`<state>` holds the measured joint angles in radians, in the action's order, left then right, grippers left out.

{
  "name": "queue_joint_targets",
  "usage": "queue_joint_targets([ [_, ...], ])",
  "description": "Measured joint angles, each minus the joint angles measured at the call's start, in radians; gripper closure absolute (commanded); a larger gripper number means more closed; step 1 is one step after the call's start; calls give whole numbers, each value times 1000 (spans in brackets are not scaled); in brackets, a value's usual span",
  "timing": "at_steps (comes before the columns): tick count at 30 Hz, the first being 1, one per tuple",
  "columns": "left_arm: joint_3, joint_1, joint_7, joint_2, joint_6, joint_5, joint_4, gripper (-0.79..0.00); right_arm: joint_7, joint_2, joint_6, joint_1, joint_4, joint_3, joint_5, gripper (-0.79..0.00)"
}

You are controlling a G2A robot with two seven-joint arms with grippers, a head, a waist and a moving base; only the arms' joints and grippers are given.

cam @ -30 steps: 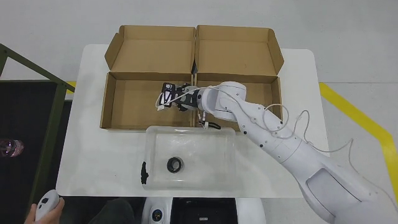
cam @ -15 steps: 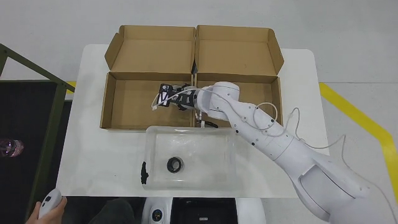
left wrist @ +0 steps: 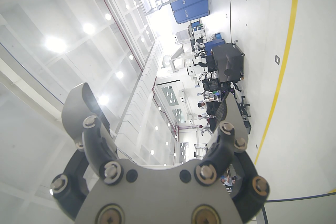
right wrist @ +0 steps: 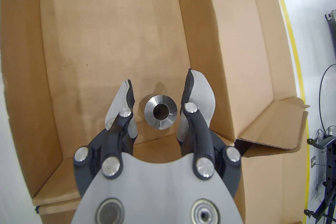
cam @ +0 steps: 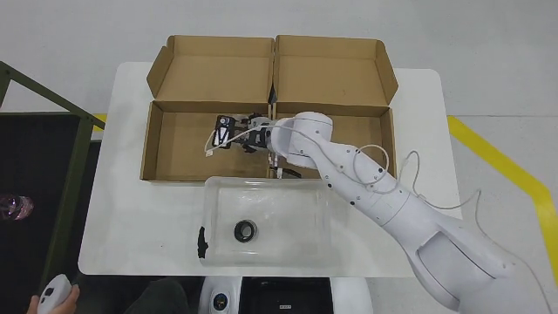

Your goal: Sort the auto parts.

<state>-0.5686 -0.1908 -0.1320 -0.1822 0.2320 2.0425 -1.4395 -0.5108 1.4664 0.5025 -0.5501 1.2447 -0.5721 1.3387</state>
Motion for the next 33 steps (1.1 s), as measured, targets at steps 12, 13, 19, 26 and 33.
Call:
queue_joint_targets([
  [12, 0, 0, 0, 0, 0, 0, 0, -785, 21, -71, 134, -185, 281, -167, -57, -366],
  [13, 0, 0, 0, 0, 0, 0, 0, -785, 23, -78, 149, -205, 306, -182, -61, -366],
  [19, 0, 0, 0, 0, 0, 0, 0, -785, 20, -107, 216, -303, 434, -235, -52, -376],
  [26, 0, 0, 0, 0, 0, 0, 0, -785, 14, -137, 275, -414, 553, -274, -25, -376],
  [33, 0, 0, 0, 0, 0, 0, 0, -785, 9, -158, 368, -493, 613, -265, 2, -379],
])
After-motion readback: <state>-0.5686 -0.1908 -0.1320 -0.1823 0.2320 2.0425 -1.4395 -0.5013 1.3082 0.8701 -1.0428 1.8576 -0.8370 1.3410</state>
